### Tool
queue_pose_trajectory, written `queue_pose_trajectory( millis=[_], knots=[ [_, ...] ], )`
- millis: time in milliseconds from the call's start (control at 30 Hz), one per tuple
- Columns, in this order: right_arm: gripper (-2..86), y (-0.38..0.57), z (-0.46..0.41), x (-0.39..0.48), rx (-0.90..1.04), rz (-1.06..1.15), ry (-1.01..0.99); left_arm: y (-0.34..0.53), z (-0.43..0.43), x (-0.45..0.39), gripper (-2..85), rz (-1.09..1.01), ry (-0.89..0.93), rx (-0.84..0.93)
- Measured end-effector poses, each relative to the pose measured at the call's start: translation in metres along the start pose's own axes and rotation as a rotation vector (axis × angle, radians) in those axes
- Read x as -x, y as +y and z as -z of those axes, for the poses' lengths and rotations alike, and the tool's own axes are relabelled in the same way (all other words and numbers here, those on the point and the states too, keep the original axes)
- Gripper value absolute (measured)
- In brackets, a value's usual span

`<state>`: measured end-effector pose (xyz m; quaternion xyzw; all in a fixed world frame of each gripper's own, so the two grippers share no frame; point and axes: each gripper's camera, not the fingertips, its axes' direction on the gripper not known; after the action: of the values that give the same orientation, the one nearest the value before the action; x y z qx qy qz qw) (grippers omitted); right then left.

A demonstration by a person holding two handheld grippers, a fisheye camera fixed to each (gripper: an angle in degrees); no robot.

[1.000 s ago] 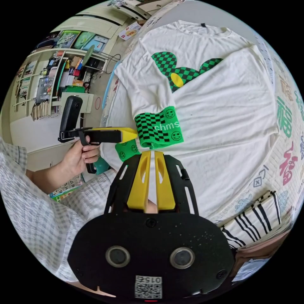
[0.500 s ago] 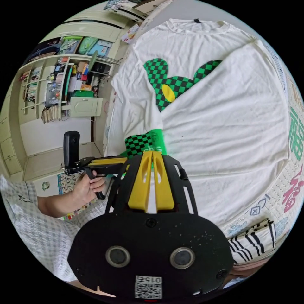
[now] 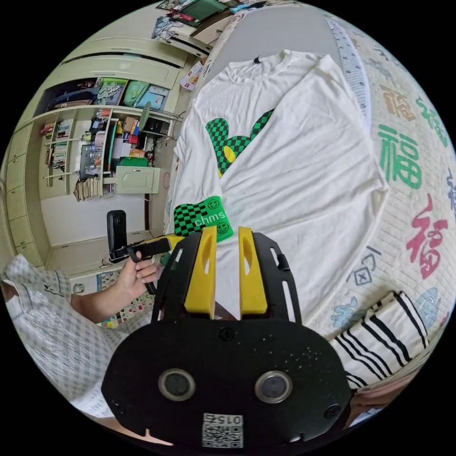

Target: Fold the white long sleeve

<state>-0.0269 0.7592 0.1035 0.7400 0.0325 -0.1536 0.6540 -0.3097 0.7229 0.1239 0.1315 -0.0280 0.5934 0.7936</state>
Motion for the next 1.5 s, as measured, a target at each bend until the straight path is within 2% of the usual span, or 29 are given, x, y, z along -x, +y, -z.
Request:
queue_pose_trajectory(
  millis=[200,267,367,533,667,767,1033,1233,1367,1500],
  knots=[
    [9.7,-0.035,-0.051,0.003,0.148,0.023,-0.037,0.009,-0.001,0.018,-0.2,0.041,-0.082,0.069],
    [7.8,-0.043,-0.058,0.007,0.182,0.035,-0.005,0.013,-0.004,0.023,-0.2,0.065,-0.088,0.080],
    [4.3,-0.047,-0.051,0.012,0.180,0.069,0.021,0.017,-0.005,0.025,-0.2,0.082,-0.079,0.068],
    [6.0,-0.051,-0.028,0.003,0.129,0.028,0.039,0.019,-0.008,0.021,-0.2,0.053,-0.047,0.072],
    [9.5,-0.067,-0.038,-0.002,0.217,0.021,-0.014,0.018,-0.011,0.028,-0.2,0.065,-0.032,0.075],
    [6.4,-0.075,-0.046,0.006,0.269,0.068,0.013,0.019,-0.010,0.032,-0.2,0.072,-0.042,0.070],
    [0.7,-0.084,-0.009,0.009,0.152,0.063,-0.046,0.020,-0.012,0.037,-0.2,0.065,-0.031,0.053],
    [0.3,-0.079,0.046,0.022,0.106,0.095,0.084,0.012,-0.043,0.018,0.1,-0.023,0.090,0.096],
    [0.3,-0.080,0.058,0.011,0.151,0.040,0.182,0.010,-0.074,0.011,1.7,-0.091,0.074,0.190],
    [0.4,-0.087,0.055,0.002,0.206,-0.005,0.241,0.012,-0.062,0.029,3.8,-0.079,0.061,0.165]
  ],
)
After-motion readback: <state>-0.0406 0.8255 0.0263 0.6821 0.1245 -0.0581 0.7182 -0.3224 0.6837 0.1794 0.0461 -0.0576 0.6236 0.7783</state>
